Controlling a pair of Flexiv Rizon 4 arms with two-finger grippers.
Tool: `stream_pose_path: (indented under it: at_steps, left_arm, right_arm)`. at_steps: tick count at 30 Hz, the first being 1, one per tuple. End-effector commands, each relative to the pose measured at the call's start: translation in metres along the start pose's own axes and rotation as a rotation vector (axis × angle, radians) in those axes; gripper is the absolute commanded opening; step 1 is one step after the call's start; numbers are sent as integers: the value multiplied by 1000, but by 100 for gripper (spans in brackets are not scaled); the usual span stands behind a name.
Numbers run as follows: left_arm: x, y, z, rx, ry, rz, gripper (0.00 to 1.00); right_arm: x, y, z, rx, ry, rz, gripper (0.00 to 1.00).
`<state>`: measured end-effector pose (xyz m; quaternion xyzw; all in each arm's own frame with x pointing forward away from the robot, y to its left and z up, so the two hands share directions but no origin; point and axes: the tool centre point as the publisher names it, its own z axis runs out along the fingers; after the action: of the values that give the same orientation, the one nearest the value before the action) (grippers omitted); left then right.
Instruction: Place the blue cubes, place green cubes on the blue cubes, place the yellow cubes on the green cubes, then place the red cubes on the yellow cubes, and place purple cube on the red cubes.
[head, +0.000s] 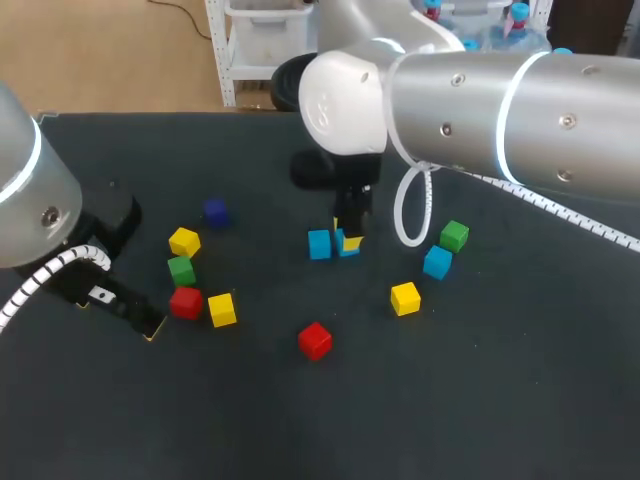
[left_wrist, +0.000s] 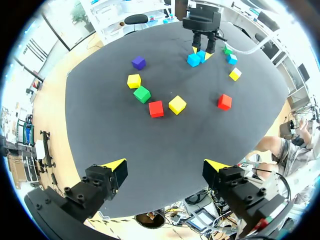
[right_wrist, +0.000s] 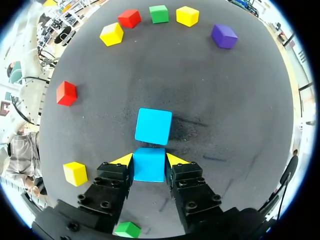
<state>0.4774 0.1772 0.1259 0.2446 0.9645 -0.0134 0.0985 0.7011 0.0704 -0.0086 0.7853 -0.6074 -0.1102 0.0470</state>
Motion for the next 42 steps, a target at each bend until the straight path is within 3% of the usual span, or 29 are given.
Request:
stream_pose_path:
  at_steps: [1, 5, 7, 8, 10, 25, 35, 42]
  left_arm:
    - [0, 1, 1, 3, 0, 2, 100]
    - [0, 1, 1, 3, 0, 2, 100]
    - [0, 1, 1, 3, 0, 2, 100]
    - [0, 1, 1, 3, 0, 2, 100]
    - [0, 1, 1, 3, 0, 2, 100]
    - [0, 1, 1, 3, 0, 2, 100]
    - [0, 1, 1, 3, 0, 2, 100]
    - [0, 1, 1, 3, 0, 2, 100]
  right_arm:
    - [2, -3, 2, -4, -1, 0, 0]
    - [1, -3, 3, -6, -1, -3, 2]
    - [1, -3, 3, -9, -3, -4, 16]
    - [1, -3, 4, -12, -7, -4, 39]
    - [1, -2, 4, -14, -10, -2, 100]
    - [8, 6, -14, 37, 17, 26, 100]
    - [55, 45, -37, 110, 39, 192, 100]
    - [74, 69, -33, 93, 47, 258, 100]
